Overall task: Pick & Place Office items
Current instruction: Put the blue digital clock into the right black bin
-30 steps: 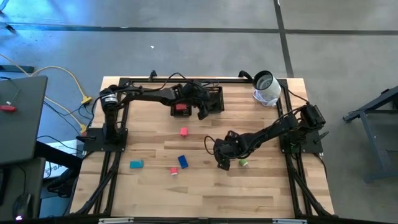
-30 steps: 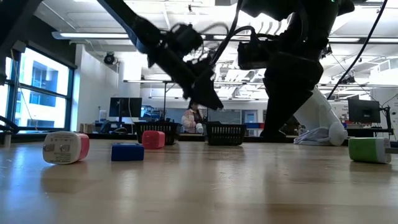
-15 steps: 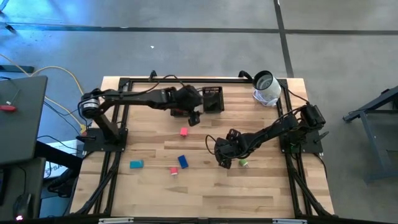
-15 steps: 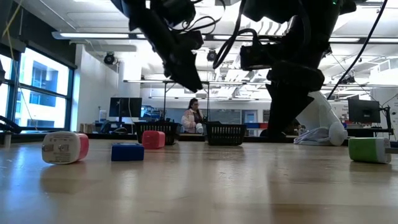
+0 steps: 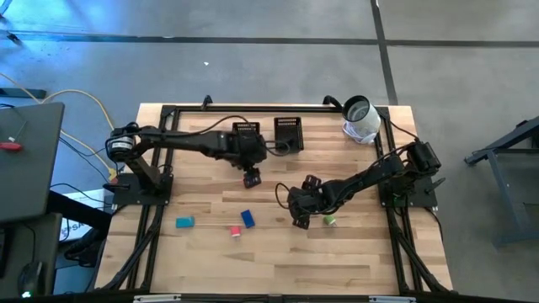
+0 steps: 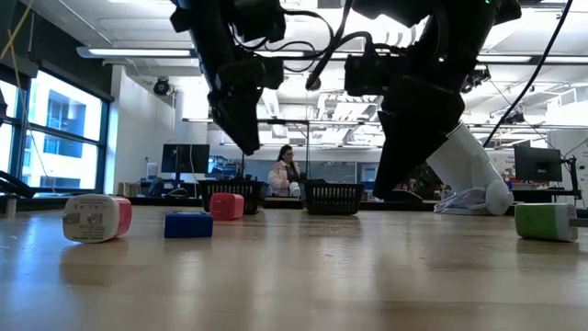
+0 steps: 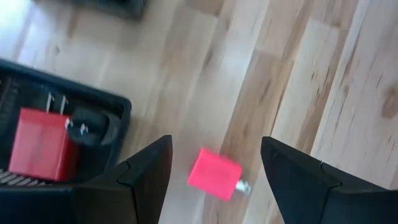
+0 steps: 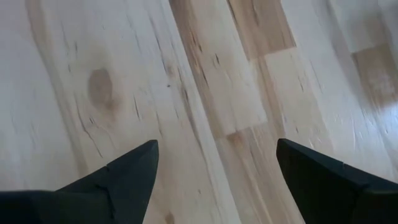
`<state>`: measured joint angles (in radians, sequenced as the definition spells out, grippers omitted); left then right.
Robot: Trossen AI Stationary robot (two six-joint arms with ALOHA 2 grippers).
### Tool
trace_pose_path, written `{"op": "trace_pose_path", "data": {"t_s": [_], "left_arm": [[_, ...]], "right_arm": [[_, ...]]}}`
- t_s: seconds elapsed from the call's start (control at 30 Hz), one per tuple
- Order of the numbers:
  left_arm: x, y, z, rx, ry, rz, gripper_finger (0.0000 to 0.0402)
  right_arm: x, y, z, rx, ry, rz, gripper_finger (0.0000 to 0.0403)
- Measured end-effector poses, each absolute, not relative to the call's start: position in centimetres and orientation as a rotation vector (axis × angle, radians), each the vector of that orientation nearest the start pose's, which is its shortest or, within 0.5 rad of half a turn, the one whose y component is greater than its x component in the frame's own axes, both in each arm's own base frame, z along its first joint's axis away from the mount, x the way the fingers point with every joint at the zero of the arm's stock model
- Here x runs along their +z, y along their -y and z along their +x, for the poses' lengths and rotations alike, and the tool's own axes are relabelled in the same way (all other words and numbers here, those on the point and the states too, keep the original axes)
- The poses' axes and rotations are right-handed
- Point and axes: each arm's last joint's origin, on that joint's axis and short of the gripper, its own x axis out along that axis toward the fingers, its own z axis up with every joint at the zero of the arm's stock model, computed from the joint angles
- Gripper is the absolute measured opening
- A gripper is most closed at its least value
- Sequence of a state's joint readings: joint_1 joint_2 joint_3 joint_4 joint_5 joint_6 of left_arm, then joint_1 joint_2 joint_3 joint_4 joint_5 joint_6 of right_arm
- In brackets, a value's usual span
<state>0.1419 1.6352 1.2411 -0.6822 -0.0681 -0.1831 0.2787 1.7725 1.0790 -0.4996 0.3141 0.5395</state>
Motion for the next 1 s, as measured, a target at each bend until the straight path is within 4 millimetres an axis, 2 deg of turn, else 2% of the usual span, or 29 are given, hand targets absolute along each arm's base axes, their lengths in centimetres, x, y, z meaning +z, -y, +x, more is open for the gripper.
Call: {"op": "trace_pose_path", "data": {"t_s": [0.2,0.33,0.6,0.8,1.0], "left_arm": [[24.0,-4.7,32.3,0.325,-1.119,-0.260,0.0239],[23.9,-3.8,32.1,0.310,-1.146,-0.268,0.0239],[23.8,0.1,31.8,0.264,-1.199,-0.202,0.0239],[23.9,3.3,30.4,0.377,-1.247,-0.064,0.0239],[24.1,6.4,29.6,0.467,-1.179,0.061,0.0239]], "right_arm": [[16.5,-8.5,32.9,-0.295,-1.039,0.112,0.0313],[16.8,-8.6,33.5,-0.261,-0.980,0.085,0.0313],[18.5,-8.4,33.1,-0.289,-0.920,0.025,0.0313],[18.7,-9.0,32.7,-0.263,-0.932,0.018,0.0313],[18.8,-9.5,32.7,-0.248,-0.910,0.019,0.0313]]}}
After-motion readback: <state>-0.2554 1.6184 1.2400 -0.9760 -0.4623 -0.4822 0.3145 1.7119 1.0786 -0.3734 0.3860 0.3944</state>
